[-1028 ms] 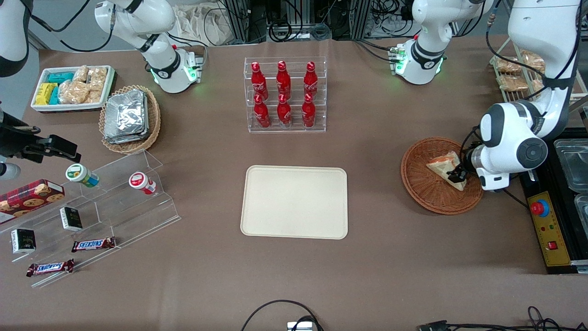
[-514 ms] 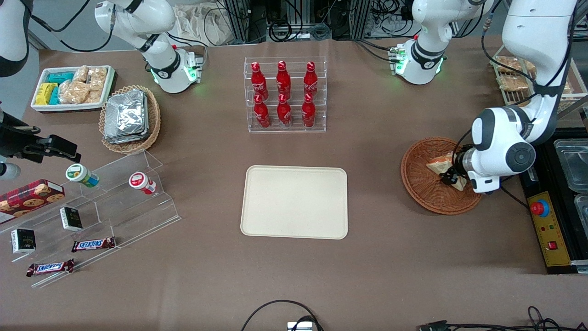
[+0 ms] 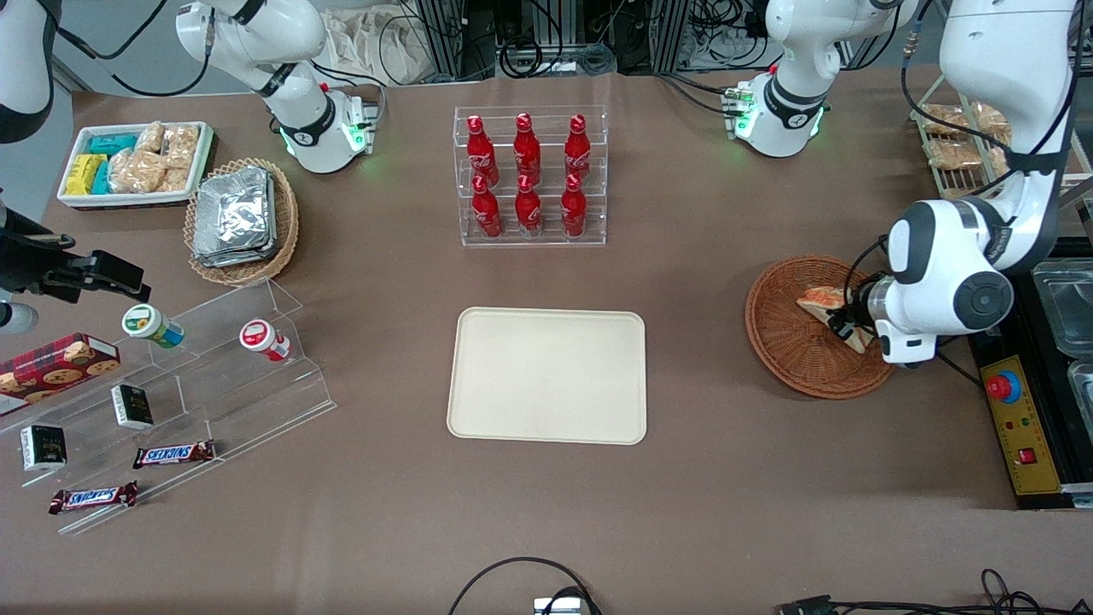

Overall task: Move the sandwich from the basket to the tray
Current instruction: 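Close the left gripper on the sandwich and lift it from the basket, then carry the held sandwich with the left gripper over the beige tray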

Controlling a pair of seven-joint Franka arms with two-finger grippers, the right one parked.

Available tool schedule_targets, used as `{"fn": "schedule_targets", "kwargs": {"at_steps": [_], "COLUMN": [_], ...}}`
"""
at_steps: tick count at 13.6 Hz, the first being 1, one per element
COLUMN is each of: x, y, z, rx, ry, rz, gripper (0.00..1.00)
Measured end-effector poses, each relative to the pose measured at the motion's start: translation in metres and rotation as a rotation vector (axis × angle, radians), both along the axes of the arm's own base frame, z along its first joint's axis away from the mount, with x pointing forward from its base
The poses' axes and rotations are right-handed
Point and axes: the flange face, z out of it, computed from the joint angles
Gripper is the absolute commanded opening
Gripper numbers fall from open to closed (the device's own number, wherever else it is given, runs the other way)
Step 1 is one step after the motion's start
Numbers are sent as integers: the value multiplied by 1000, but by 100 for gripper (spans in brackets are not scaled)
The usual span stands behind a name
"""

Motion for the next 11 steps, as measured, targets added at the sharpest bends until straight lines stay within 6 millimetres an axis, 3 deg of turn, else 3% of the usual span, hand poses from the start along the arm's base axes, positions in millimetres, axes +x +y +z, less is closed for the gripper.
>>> {"fn": "schedule_targets", "kwargs": {"at_steps": [3, 7, 9, 11], "x": [29, 49, 49, 42], "y": [-19, -80, -113, -154], "z": [74, 163, 194, 211], "rx": [-18, -54, -71, -80], "ry": [-2, -72, -100, -115], "rz": [-68, -196, -259, -333], "gripper": [0, 0, 0, 0]}}
